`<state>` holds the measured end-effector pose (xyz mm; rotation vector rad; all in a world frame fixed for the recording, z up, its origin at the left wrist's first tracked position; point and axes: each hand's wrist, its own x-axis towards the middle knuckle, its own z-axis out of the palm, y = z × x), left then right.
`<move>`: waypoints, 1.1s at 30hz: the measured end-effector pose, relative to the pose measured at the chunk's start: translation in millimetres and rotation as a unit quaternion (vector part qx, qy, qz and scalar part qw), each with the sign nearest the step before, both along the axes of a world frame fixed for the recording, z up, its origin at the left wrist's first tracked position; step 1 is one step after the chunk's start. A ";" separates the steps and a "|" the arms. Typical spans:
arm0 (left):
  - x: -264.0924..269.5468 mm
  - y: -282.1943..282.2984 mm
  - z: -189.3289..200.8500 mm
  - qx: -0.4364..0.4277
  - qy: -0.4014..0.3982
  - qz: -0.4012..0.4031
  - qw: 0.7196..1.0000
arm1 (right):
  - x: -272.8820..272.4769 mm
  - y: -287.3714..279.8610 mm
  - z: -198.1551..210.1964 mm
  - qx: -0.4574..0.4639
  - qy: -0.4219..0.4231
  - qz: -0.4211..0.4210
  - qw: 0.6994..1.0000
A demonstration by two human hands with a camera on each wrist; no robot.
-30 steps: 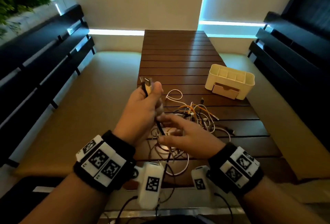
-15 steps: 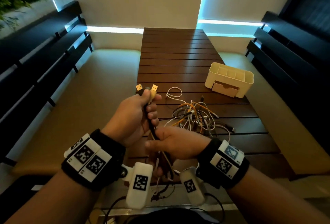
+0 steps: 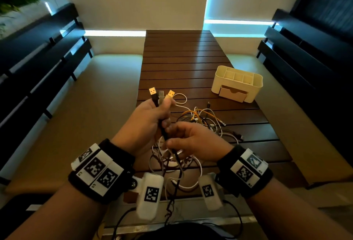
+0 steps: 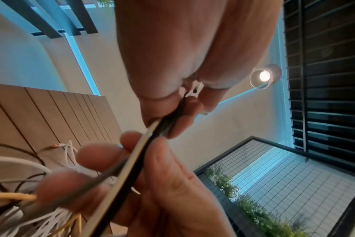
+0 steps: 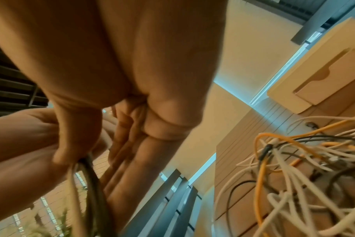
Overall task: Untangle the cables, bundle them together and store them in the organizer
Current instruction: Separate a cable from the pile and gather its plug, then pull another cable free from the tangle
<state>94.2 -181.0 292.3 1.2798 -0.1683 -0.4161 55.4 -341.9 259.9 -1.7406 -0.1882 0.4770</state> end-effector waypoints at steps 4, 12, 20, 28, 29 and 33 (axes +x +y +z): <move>3.7 -18.0 -3.4 0.002 -0.005 0.007 1.000 | 17.2 -26.2 -19.9 0.013 -0.007 -0.093 0.996; 8.5 -39.4 1.0 -0.027 -0.009 0.001 1.000 | 53.6 -105.8 -90.7 -0.136 0.007 -0.293 0.946; -2.8 -39.9 4.9 -0.029 0.000 0.002 1.000 | 53.7 -208.6 -178.0 -0.343 0.073 -0.367 0.862; -3.3 -59.6 -3.8 0.002 -0.002 0.029 1.000 | 52.6 -217.6 -168.1 -0.434 0.066 -0.363 0.822; -2.9 -61.9 -4.6 0.006 -0.003 0.033 0.999 | 50.3 -219.5 -167.1 -0.456 0.062 -0.347 0.817; -1.7 -71.4 -4.7 0.015 -0.004 0.056 0.998 | 53.3 -218.7 -143.4 -0.422 0.026 -0.342 0.839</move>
